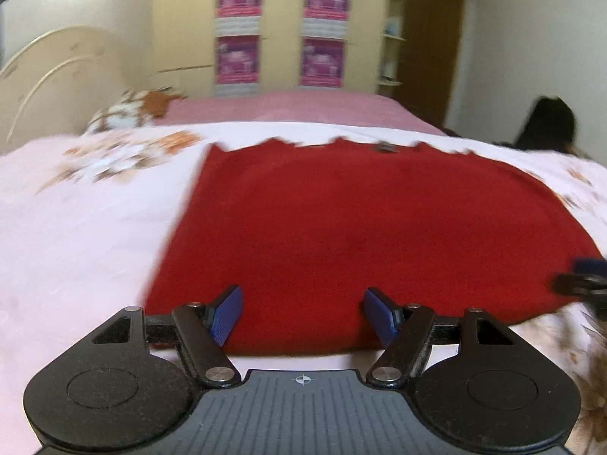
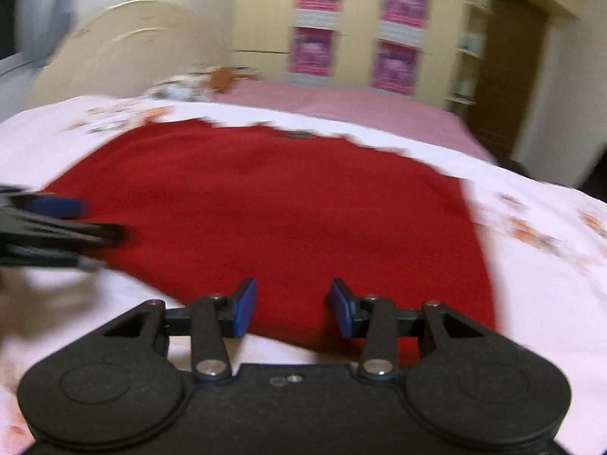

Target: Fold small clothes

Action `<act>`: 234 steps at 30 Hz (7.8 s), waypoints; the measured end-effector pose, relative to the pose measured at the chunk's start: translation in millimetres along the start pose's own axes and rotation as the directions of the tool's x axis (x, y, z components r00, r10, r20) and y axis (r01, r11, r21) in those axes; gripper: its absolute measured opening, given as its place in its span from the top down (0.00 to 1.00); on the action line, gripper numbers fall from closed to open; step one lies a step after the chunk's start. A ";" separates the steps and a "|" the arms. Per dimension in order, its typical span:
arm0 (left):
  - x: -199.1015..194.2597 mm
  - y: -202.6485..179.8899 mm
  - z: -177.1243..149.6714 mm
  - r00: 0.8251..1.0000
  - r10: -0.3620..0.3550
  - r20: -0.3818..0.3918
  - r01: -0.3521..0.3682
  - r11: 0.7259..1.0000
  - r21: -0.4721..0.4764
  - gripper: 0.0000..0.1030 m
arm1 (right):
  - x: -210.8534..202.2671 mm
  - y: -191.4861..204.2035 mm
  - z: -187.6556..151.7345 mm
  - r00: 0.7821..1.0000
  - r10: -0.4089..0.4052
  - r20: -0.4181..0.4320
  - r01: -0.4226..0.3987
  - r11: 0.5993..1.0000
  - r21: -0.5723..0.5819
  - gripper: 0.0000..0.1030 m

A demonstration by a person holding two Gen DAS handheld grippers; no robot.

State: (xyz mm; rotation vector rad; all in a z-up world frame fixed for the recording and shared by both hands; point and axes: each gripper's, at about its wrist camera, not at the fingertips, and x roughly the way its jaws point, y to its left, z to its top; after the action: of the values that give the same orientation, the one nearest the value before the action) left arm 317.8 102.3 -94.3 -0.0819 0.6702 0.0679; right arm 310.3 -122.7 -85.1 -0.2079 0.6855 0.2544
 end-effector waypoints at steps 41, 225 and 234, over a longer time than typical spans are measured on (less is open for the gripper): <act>-35.9 69.2 -33.5 0.978 -0.203 0.036 0.193 0.835 -0.515 0.27 | -48.1 -46.4 -14.5 0.999 -0.043 0.023 0.040 0.994 0.101 0.55; 36.7 -72.7 108.0 0.924 -0.372 -0.093 0.365 0.927 -0.082 0.16 | -26.2 -166.9 16.1 0.982 0.182 0.042 -0.183 0.893 0.410 0.50; 89.6 -83.2 122.2 0.919 -0.366 -0.145 0.343 0.925 -0.160 0.16 | 31.1 -170.7 47.5 0.980 0.197 0.041 -0.191 0.851 0.488 0.59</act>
State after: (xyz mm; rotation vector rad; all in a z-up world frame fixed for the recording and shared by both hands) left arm 470.7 34.7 -50.2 -0.3399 0.8149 -0.2495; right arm 412.8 -266.6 -51.3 0.3526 0.7610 0.2641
